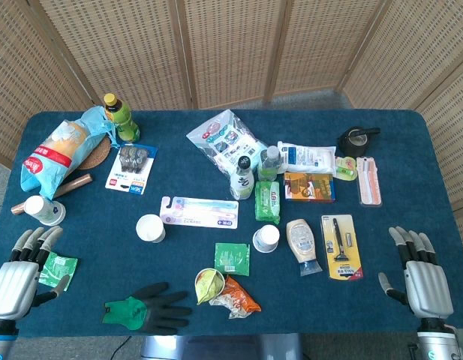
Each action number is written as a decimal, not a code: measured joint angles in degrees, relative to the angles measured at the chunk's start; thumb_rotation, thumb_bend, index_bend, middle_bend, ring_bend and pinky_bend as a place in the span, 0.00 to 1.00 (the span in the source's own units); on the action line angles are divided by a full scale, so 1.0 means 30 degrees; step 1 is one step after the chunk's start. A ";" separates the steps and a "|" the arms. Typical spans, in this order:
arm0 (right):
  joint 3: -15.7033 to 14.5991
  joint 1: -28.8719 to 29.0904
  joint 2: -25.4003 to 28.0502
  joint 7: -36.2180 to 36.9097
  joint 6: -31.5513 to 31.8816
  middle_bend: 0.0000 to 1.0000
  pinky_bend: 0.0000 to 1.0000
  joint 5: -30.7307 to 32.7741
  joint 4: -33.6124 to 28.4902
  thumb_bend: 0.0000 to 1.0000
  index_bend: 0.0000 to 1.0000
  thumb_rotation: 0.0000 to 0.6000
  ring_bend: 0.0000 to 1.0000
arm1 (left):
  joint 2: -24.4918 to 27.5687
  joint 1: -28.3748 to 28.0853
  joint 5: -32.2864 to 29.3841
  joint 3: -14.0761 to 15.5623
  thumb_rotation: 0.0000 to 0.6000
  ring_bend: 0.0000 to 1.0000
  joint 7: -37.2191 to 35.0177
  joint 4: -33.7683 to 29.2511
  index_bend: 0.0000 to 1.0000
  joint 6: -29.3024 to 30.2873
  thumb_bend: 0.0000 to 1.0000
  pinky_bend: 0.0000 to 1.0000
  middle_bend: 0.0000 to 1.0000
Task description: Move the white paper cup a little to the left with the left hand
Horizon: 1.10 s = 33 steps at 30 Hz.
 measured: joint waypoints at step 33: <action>0.0267 0.0253 0.0163 0.1182 -0.0980 0.03 0.00 0.1343 0.0626 0.38 0.00 1.00 0.00 | -0.0926 -0.3647 -0.4185 -0.1980 1.00 0.02 0.3785 -0.0998 0.02 -0.5380 0.35 0.08 0.10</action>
